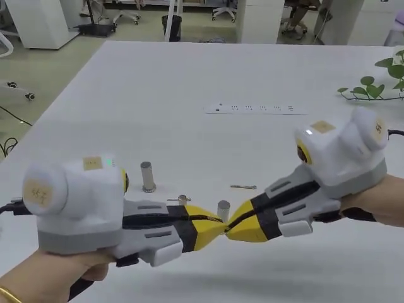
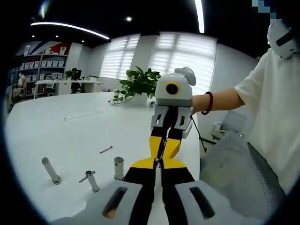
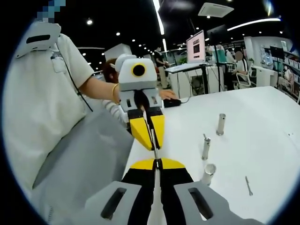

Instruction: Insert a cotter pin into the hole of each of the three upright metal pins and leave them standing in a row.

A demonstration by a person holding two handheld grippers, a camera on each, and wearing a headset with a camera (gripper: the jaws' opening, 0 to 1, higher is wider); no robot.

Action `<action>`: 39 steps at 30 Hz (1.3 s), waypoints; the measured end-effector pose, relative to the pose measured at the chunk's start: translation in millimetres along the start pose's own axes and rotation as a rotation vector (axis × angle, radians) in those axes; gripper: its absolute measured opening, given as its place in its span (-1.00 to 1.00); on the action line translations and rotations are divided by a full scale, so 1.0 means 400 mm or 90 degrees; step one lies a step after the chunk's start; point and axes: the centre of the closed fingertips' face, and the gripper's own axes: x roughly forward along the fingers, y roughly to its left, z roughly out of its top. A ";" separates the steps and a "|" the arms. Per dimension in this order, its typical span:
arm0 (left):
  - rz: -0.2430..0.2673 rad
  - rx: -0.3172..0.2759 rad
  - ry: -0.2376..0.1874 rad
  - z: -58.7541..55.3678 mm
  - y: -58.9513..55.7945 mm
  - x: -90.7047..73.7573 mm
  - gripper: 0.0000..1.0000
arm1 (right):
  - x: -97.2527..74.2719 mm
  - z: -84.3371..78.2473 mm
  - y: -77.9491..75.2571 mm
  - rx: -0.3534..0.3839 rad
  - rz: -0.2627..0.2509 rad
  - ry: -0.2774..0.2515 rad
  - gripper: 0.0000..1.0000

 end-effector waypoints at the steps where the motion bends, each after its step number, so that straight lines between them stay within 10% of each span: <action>1: 0.004 0.002 0.000 0.001 0.002 0.001 -0.96 | 0.000 -0.001 0.002 -0.001 0.001 0.004 -0.93; 20: 0.124 0.031 0.019 -0.038 0.073 0.012 -0.45 | -0.043 -0.060 -0.064 -0.037 -0.074 0.146 -0.94; 39: 0.227 0.008 0.063 -0.097 0.158 0.059 -0.46 | -0.073 -0.136 -0.144 -0.048 -0.128 0.302 -0.93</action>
